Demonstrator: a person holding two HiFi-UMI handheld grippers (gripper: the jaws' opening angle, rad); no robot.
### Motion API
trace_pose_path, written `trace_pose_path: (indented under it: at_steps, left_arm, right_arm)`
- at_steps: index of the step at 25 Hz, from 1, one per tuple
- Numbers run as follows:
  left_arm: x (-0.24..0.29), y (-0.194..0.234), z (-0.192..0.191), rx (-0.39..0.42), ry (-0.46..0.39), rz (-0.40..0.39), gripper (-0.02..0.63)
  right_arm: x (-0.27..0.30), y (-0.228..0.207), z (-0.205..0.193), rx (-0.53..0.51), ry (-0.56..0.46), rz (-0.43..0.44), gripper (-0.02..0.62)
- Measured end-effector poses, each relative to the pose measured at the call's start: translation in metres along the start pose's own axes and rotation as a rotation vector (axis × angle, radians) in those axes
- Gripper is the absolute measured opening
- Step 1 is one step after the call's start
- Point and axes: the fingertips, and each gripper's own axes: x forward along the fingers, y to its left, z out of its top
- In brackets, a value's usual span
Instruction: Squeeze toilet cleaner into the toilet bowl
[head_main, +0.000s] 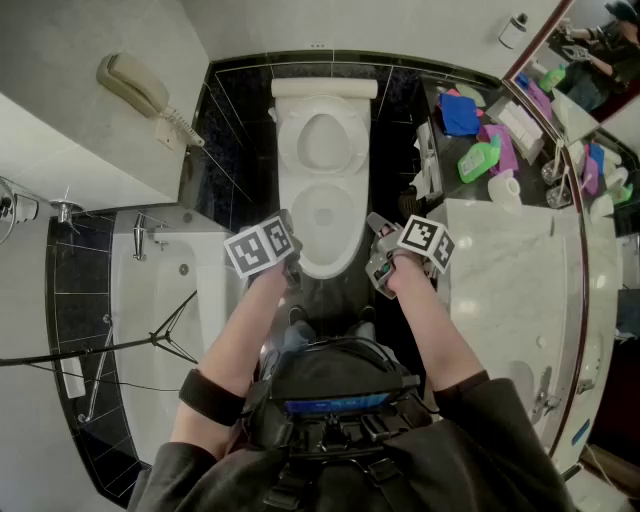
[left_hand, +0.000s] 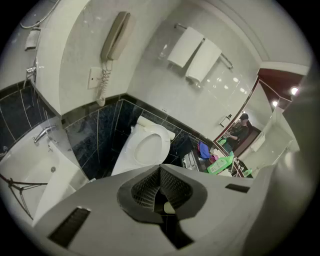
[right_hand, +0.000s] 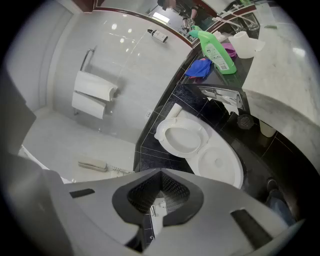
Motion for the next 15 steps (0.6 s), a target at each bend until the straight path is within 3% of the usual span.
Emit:
trace_pose_path:
  at_steps: [15]
  left_arm:
    - [0.0034, 0.0019, 0.0008, -0.005, -0.002, -0.005, 0.003]
  right_arm:
    - [0.0036, -0.0027, 0.0011, 0.014, -0.004, 0.004, 0.002]
